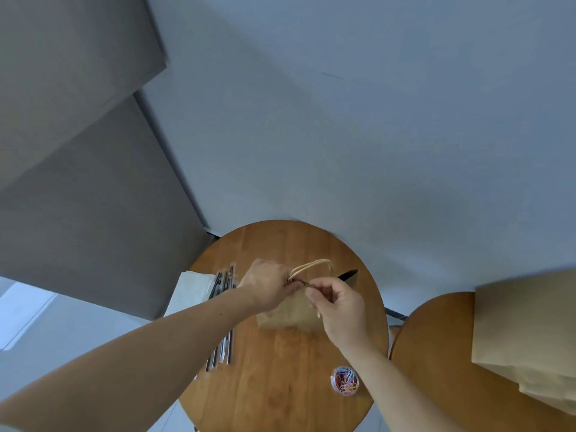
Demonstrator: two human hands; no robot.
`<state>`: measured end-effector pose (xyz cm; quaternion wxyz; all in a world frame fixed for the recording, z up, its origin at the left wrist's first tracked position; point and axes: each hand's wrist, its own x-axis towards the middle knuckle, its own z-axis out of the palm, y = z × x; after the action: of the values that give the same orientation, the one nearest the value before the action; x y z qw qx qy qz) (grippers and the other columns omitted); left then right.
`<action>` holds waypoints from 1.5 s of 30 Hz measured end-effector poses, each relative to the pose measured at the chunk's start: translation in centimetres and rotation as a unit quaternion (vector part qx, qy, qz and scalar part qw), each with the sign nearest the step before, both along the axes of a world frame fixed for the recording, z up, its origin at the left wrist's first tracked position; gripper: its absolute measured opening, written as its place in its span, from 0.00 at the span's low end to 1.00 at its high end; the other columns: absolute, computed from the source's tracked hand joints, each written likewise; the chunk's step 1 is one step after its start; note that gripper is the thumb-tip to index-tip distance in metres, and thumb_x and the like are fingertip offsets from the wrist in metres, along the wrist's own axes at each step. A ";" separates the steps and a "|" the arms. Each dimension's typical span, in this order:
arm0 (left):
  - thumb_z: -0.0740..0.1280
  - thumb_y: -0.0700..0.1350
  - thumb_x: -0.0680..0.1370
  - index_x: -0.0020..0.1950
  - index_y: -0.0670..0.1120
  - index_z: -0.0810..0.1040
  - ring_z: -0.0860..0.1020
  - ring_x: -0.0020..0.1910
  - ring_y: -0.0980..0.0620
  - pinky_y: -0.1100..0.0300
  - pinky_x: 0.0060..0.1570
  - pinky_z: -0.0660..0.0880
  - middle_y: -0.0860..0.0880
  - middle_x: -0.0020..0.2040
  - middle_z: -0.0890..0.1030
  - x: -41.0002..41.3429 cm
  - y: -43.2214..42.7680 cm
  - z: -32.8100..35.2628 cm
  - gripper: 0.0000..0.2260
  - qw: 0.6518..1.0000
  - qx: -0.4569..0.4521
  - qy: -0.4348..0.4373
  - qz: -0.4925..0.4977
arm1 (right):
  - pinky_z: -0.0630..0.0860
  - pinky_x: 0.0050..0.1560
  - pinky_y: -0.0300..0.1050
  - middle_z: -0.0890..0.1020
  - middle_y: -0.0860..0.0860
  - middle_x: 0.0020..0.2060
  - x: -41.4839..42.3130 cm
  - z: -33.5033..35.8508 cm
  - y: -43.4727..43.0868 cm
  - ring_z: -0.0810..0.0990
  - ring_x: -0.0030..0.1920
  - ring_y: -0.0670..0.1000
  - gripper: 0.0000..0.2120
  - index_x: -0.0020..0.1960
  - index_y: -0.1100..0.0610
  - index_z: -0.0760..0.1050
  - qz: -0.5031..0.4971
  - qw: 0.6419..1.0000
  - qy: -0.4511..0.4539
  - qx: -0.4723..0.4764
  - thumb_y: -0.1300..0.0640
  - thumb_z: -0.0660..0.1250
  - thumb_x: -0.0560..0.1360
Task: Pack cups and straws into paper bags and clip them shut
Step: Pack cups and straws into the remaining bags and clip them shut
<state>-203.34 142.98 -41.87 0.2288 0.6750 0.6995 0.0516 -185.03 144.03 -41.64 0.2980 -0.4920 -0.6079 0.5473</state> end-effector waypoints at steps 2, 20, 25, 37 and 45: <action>0.60 0.55 0.82 0.46 0.58 0.79 0.72 0.36 0.54 0.57 0.44 0.60 0.59 0.31 0.74 0.1 0.0 0.2 0.11 1.000 0.001 -0.004 -0.003 | 0.75 0.35 0.34 0.83 0.46 0.32 -0.4 0.1 0.5 0.79 0.31 0.43 0.07 0.44 0.50 0.81 -0.005 1.000 -0.018 0.025 0.62 0.74 0.74; 0.56 0.53 0.84 0.50 0.52 0.78 0.76 0.46 0.50 0.56 0.51 0.65 0.52 0.44 0.82 0.2 0.4 -0.8 0.13 0.998 0.050 0.012 -0.038 | 0.80 0.42 0.37 0.83 0.41 0.38 -1.2 0.1 4.3 0.82 0.40 0.41 0.03 0.48 0.50 0.82 0.092 0.957 -0.198 0.189 0.57 0.71 0.76; 0.57 0.51 0.84 0.44 0.53 0.73 0.65 0.42 0.54 0.59 0.46 0.56 0.56 0.39 0.72 0.1 0.7 -1.0 0.10 0.996 0.077 0.018 -0.051 | 0.80 0.41 0.38 0.83 0.41 0.38 -1.3 0.2 4.8 0.81 0.38 0.42 0.02 0.48 0.50 0.81 0.099 0.953 -0.211 0.195 0.56 0.71 0.76; 0.58 0.49 0.83 0.45 0.54 0.74 0.64 0.43 0.55 0.60 0.47 0.56 0.57 0.40 0.75 0.0 0.8 -0.9 0.09 0.994 0.083 0.018 -0.070 | 0.80 0.38 0.43 0.85 0.44 0.39 -0.8 -0.7 5.3 0.83 0.37 0.46 0.04 0.50 0.53 0.81 0.160 0.907 -0.261 0.289 0.53 0.70 0.77; 0.59 0.49 0.83 0.43 0.52 0.75 0.66 0.41 0.55 0.58 0.51 0.63 0.57 0.36 0.69 0.1 0.9 -1.3 0.11 0.997 0.059 -0.002 -0.049 | 0.79 0.40 0.45 0.85 0.47 0.41 -0.3 -0.9 5.3 0.82 0.39 0.48 0.10 0.50 0.53 0.81 0.197 0.878 -0.328 0.289 0.48 0.66 0.79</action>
<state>-203.20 143.91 -43.14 0.1923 0.7207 0.6608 0.0829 -185.37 149.33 -42.53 0.0966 -0.4056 -0.8862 0.2020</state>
